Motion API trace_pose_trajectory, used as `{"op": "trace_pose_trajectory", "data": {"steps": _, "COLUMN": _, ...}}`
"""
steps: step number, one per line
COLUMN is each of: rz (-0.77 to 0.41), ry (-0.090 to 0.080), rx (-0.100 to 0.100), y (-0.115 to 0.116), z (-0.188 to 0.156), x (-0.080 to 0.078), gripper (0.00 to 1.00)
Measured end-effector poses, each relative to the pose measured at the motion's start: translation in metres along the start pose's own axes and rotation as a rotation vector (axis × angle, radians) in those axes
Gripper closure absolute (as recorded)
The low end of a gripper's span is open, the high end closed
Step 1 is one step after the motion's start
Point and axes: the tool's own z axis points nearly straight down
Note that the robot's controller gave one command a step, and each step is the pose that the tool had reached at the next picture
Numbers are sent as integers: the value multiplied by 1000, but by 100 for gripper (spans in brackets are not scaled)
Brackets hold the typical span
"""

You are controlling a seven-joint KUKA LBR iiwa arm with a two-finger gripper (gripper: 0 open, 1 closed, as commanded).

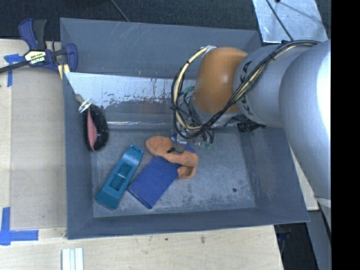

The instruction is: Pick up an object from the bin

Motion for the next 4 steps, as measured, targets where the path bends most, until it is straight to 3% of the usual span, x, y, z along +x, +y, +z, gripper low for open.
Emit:
{"op": "trace_pose_trajectory", "data": {"steps": 2, "rz": 0, "ry": 5, "rx": 1, "y": 0, "z": -3, "x": 1, "gripper": 100}}
{"op": "trace_pose_trajectory", "data": {"steps": 3, "rz": -2, "ry": 17, "rx": 5, "y": -1, "z": -15, "x": 2, "gripper": 100}}
{"op": "trace_pose_trajectory", "data": {"steps": 4, "rz": -2, "ry": 14, "rx": 5, "y": -1, "z": -23, "x": 0, "gripper": 100}}
